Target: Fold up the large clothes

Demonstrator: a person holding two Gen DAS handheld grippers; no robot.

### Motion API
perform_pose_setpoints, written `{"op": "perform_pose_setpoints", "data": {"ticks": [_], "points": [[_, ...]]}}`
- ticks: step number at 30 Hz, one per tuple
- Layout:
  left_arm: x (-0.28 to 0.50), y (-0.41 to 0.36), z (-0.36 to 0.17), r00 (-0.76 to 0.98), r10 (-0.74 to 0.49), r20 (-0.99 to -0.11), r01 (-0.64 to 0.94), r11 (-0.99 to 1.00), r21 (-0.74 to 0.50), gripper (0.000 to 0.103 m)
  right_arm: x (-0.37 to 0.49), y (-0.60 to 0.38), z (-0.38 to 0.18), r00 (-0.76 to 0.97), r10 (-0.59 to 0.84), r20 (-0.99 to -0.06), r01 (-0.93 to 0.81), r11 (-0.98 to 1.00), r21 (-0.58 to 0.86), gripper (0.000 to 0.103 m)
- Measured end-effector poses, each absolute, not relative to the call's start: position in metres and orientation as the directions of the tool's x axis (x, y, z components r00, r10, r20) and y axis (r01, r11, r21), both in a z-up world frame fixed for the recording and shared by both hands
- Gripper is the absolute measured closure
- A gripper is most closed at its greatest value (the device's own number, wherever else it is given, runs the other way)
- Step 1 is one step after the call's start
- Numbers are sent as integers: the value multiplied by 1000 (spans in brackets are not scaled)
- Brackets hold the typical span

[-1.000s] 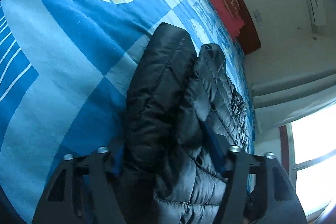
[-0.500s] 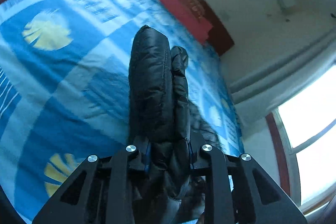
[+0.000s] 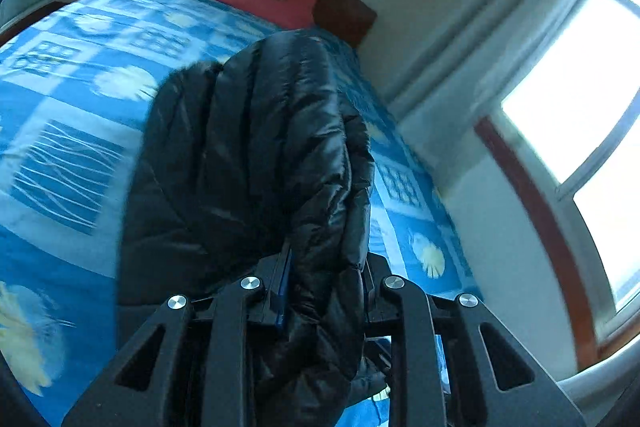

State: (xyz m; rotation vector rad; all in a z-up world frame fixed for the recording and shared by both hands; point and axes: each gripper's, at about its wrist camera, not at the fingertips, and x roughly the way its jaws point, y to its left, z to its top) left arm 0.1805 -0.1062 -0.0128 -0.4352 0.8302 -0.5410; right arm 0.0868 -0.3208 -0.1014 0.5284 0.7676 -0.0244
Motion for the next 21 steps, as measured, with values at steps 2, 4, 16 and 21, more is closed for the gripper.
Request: {"op": "perform_pose_setpoints", "data": {"ticks": [2,4,16,21], "points": [[179,-131,-27,532,-609,-588,291,784,-549,79,75,-336,-105,726,146,-672,240,862,446,65],[177,-156,-43,495,-616,-613,295,782,-549,79,64,-351,-111,722,130,-679,273,849,453,65],[170,-206,-96,433,-575,-694,304,818,-488,79,47,-399,-140,709,121,-695,351,794,497,65],[158,-217,-73,445,-593,-671,335,805,-489,62,46,-398,-134,717,124,-686,343,794,502,61]]}}
